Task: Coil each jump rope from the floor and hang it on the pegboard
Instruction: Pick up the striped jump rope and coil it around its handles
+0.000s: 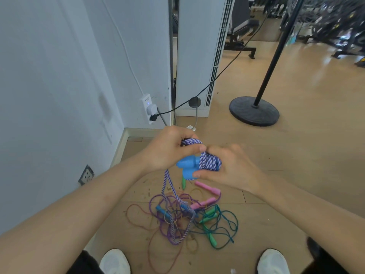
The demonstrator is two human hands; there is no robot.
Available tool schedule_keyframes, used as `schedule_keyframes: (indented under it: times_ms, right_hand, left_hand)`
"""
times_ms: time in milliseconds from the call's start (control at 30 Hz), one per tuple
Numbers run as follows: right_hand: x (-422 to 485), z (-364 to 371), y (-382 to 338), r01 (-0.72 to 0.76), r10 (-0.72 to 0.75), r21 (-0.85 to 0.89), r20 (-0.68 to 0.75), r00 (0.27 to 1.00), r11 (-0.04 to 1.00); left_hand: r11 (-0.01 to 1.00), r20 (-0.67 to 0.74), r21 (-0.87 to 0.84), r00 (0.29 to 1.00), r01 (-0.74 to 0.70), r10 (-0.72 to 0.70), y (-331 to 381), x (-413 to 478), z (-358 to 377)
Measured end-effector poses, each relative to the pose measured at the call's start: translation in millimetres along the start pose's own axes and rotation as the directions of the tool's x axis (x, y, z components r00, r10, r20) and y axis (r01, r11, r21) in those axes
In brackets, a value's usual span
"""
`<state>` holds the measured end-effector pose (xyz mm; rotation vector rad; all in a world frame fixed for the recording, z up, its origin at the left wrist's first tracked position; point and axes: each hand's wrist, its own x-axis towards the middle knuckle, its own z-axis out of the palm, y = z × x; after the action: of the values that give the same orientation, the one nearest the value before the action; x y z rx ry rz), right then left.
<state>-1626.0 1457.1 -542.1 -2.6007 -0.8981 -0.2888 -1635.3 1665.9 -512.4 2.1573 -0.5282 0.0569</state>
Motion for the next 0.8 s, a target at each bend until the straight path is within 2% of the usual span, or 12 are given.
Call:
schedule_keyframes:
  times_ms: [67, 167, 300, 400, 500, 567, 700, 800]
  right_hand:
    - [0, 0, 0, -0.026, 0.026, 0.001, 0.003, 1.000, 1.000]
    - [1, -4, 3, -0.038, 0.017, 0.222, 0.096, 0.995, 0.974]
    - [0, -5, 6, -0.210, 0.107, 0.432, 0.250, 0.962, 0.877]
    - [0, -6, 9, -0.286, 0.160, 0.472, 0.289, 0.944, 0.834]
    - [2, -7, 10, -0.354, 0.216, 0.514, 0.309, 0.926, 0.782]
    - [3, -10, 11, -0.388, 0.246, 0.527, 0.320, 0.915, 0.756]
    - [5, -19, 7, -0.443, 0.258, 0.584, 0.374, 0.891, 0.681]
    - [5, -28, 8, -0.502, 0.282, 0.672, 0.417, 0.864, 0.545]
  left_hand:
    - [1.000, 0.005, -0.004, 1.000, 0.015, -0.015, -2, 1, 1]
    - [0.997, -0.037, 0.013, 0.997, 0.072, -0.071, -13, 4, -3]
    - [0.995, -0.144, 0.066, 0.988, 0.072, -0.062, -21, 4, -11]
    - [0.987, 0.012, 0.159, 1.000, -0.028, 0.027, -13, -4, -8]
    - [0.897, 0.217, 0.383, 0.965, -0.222, 0.146, -9, -15, 7]
    - [0.854, 0.265, 0.449, 0.952, -0.262, 0.152, -10, -17, 13]
    - [0.886, 0.172, 0.388, 0.964, -0.253, 0.200, -6, -13, 12]
    - [0.969, 0.128, 0.207, 0.986, -0.132, 0.107, 0, -11, 9]
